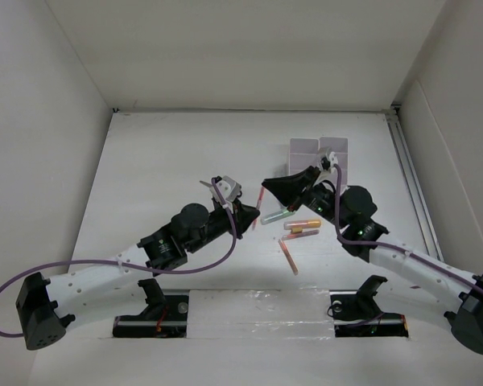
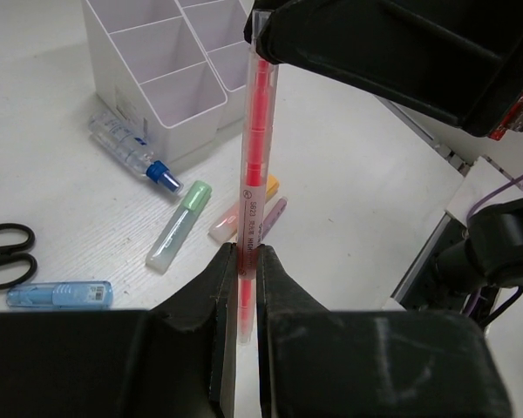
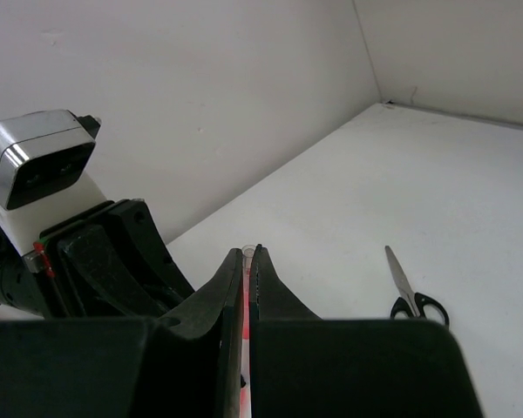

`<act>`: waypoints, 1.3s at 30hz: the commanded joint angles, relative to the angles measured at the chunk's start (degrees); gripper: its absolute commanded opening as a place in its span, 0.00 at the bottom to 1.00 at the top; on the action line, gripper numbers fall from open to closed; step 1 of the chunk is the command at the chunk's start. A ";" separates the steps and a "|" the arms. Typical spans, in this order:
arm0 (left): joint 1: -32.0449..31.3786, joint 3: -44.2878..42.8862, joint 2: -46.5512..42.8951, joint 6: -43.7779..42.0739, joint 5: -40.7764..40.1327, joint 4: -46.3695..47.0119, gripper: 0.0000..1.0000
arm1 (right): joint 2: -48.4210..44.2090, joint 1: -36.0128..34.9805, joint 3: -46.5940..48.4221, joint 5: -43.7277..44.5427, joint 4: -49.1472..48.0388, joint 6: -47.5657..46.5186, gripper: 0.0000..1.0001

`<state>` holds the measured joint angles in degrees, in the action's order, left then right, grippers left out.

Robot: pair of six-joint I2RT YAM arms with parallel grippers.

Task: Sort the stationery into containers
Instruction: Close the pen cap on the pen.

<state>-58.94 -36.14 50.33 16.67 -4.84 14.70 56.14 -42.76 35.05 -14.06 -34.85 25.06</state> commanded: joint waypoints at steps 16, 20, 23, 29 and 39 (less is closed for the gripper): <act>0.58 -3.06 -2.25 -1.29 -4.56 7.19 0.00 | 0.55 -0.57 2.31 -4.83 13.76 -7.04 0.00; 0.58 -3.06 -2.25 -1.29 -4.04 7.19 0.00 | 0.55 -0.57 2.31 -4.83 13.76 -7.04 0.00; 0.58 -3.59 -2.25 -1.29 -4.04 7.19 0.00 | 0.55 -0.57 2.31 -4.83 13.76 -7.04 0.00; 0.58 -3.59 -2.25 -1.81 -4.04 7.19 0.00 | 0.02 -0.57 2.31 -4.83 13.76 -7.04 0.08; 0.58 -2.53 -2.78 -1.81 -2.46 8.24 0.00 | -1.21 -0.57 2.83 -4.83 13.76 -7.04 0.24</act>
<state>-58.59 -36.14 49.06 15.16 -6.79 16.91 55.22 -42.85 37.12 -17.19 -22.72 18.98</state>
